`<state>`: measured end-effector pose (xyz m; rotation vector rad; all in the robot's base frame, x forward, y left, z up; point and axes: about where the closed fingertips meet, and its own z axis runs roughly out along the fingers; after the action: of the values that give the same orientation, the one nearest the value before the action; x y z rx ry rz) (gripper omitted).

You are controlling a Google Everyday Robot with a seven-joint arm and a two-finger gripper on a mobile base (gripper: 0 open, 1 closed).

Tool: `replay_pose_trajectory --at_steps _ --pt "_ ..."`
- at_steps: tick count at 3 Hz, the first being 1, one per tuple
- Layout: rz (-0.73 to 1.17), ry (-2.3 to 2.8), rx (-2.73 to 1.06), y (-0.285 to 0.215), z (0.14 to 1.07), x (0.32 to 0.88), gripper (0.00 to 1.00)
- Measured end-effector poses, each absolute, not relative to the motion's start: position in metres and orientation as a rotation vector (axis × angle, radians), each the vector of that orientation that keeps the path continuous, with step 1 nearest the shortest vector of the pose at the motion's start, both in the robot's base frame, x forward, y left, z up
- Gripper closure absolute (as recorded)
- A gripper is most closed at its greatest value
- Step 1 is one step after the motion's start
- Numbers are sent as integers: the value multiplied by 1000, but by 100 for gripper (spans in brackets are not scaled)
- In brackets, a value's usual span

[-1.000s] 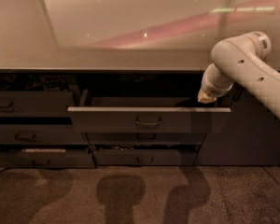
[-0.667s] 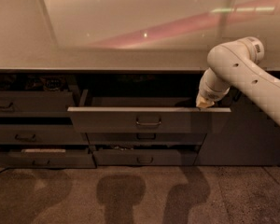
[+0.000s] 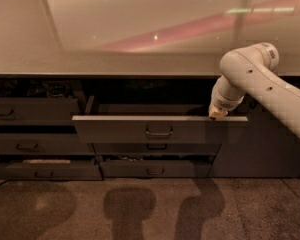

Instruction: Open top drawer

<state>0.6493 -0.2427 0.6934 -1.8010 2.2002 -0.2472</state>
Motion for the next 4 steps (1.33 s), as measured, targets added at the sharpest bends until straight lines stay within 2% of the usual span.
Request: replay_pose_trajectory --at_steps 2,4 --pt "34 1960 -1794 -240 699 629 100" --pt "44 1928 -1819 -238 698 627 100"
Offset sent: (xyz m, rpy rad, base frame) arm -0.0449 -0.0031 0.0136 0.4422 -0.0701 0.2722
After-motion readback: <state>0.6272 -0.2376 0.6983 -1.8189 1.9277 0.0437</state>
